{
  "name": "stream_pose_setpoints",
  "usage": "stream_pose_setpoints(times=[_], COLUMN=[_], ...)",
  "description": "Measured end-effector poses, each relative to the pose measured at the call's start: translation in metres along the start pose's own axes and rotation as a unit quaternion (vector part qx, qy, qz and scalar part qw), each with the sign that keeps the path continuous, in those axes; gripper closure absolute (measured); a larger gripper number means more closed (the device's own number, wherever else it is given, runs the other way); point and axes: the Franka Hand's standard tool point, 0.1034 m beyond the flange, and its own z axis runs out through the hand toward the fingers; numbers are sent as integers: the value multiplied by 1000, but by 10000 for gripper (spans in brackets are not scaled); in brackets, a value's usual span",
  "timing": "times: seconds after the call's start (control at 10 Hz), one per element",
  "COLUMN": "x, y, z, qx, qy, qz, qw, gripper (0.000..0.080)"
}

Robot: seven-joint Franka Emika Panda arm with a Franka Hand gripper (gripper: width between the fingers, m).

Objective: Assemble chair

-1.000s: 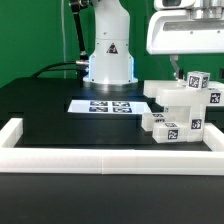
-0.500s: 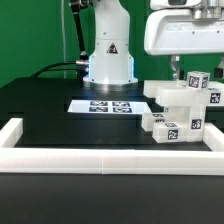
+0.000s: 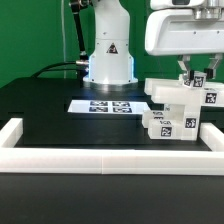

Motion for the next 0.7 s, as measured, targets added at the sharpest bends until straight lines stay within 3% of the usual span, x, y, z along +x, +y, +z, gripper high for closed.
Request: stream_pose_setpoints(times=[0.3,0.7], x=[0,1], y=[0,0], z=[0,0], qx=[1,2], qy=[0,0], qz=[35,187], qw=[999,982], gripper=[514,514])
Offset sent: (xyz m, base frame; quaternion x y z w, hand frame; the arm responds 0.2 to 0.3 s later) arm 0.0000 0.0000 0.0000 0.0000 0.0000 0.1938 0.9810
